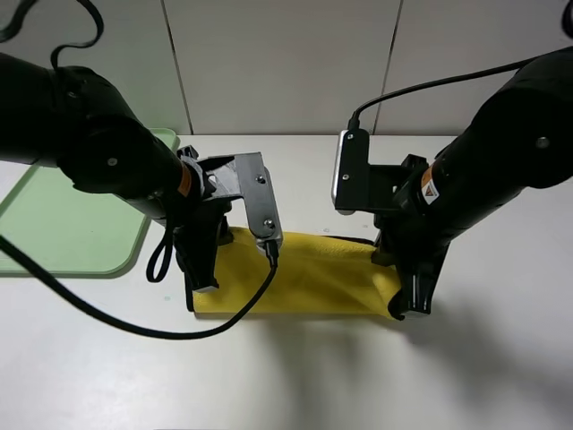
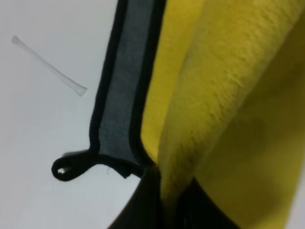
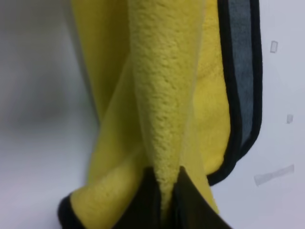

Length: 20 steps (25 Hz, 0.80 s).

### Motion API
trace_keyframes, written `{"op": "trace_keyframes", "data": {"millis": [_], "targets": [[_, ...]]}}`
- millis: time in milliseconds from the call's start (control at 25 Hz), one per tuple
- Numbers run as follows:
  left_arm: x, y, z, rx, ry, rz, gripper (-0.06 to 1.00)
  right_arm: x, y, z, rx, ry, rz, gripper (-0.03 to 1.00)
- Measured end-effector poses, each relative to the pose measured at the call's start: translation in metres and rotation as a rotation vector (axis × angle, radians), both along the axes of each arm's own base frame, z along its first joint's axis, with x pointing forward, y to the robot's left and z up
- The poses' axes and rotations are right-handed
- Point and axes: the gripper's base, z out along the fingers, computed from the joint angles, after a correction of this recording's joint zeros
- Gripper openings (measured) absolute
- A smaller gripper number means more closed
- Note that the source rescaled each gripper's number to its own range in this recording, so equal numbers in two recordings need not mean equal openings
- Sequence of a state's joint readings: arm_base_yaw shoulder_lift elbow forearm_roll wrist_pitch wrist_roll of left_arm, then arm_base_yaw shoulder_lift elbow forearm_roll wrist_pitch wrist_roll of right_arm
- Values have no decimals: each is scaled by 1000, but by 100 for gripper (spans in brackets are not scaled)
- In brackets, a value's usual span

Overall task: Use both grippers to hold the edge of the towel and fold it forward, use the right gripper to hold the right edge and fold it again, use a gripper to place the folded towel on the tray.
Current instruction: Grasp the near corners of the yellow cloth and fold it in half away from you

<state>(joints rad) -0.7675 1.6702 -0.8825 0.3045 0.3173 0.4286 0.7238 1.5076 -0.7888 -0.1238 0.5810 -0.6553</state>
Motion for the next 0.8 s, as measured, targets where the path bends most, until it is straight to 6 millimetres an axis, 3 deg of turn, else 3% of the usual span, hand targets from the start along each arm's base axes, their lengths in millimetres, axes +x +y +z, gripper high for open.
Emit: {"op": "trace_keyframes", "data": {"millis": [400, 800], "targets": [[21, -2, -27, -12, -54, -47, 0, 20, -3, -18, -40, -64, 27, 0], [27, -11, -24, -91, -146, -120, 0, 36, -15, -18, -56, -137, 35, 0]]}}
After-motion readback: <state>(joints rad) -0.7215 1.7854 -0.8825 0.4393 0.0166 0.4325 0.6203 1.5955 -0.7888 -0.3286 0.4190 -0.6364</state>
